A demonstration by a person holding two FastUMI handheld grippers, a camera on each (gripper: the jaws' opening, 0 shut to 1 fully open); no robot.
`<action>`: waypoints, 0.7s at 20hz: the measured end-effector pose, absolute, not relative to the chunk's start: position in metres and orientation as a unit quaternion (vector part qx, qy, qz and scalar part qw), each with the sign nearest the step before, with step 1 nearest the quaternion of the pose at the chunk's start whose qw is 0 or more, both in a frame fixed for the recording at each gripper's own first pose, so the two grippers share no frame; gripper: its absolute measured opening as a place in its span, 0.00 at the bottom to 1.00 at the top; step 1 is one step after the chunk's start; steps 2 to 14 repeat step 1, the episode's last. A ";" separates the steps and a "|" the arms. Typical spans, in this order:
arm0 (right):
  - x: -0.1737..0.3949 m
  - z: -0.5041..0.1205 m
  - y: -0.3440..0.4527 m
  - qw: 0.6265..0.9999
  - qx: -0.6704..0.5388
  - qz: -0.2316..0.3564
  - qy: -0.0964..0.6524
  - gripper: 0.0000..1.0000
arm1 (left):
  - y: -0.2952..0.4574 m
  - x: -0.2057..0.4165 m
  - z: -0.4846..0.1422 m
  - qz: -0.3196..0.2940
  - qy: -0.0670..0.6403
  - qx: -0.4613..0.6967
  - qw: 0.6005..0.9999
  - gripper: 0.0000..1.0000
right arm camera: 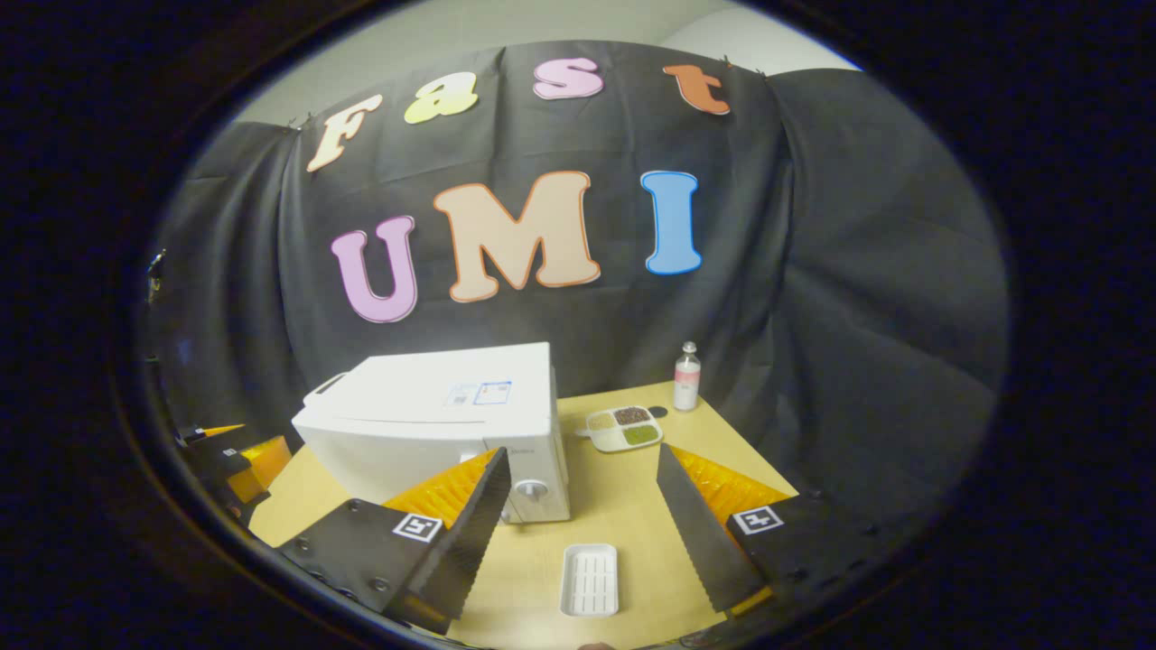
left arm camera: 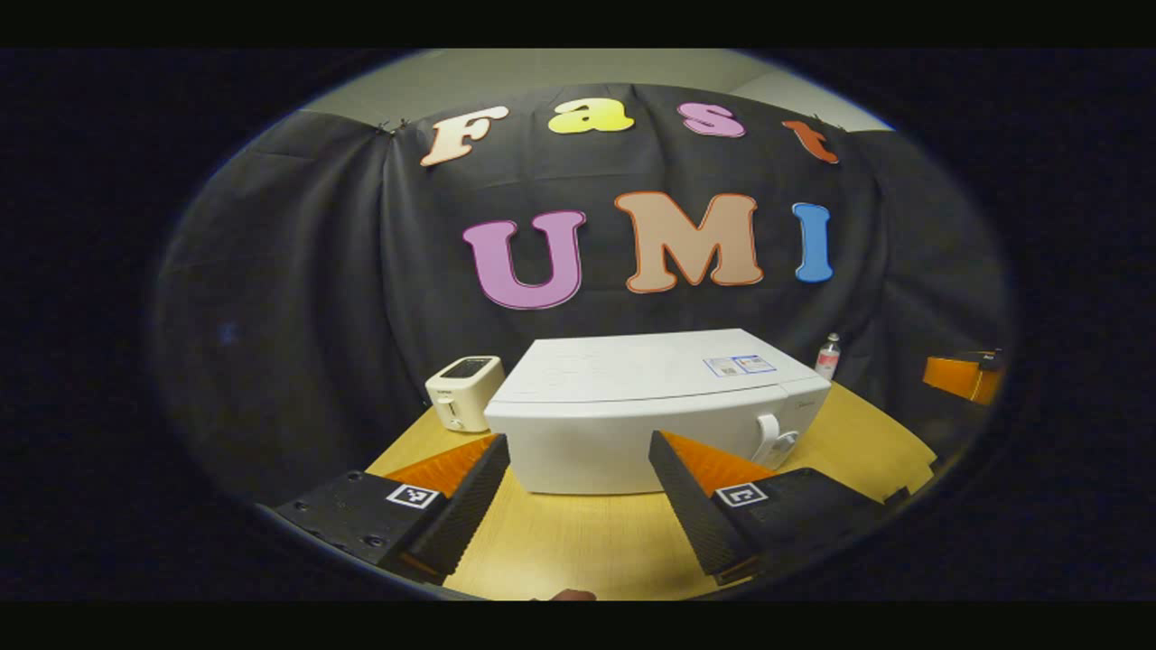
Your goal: Open the microwave oven with the left hand, put the food in, and close the microwave oven.
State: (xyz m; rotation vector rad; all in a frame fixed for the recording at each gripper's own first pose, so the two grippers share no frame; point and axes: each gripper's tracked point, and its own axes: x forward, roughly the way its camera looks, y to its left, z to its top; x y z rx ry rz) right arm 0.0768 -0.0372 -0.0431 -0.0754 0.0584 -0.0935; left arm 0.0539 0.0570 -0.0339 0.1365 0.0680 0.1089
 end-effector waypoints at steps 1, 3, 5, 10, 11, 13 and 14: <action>0.077 -0.039 -0.033 0.998 -0.040 -0.042 0.023 0.92 | 0.058 0.053 -0.033 0.054 0.032 0.066 0.996 0.95; 0.077 -0.039 -0.033 0.998 -0.040 -0.042 0.023 0.92 | 0.058 0.053 -0.033 0.054 0.032 0.066 0.996 0.95; 0.077 -0.039 -0.033 0.998 -0.040 -0.042 0.023 0.92 | 0.058 0.053 -0.033 0.054 0.032 0.066 0.996 0.95; 0.077 -0.039 -0.033 0.998 -0.040 -0.042 0.023 0.92 | 0.058 0.053 -0.033 0.054 0.032 0.066 0.996 0.95; 0.077 -0.039 -0.033 0.998 -0.040 -0.042 0.023 0.92 | 0.058 0.053 -0.033 0.054 0.032 0.066 0.996 0.95; 0.077 -0.039 -0.033 0.998 -0.040 -0.042 0.023 0.92 | 0.058 0.053 -0.033 0.054 0.032 0.066 0.996 0.95; 0.077 -0.039 -0.033 0.998 -0.040 -0.042 0.023 0.92 | 0.058 0.053 -0.033 0.054 0.032 0.066 0.996 0.95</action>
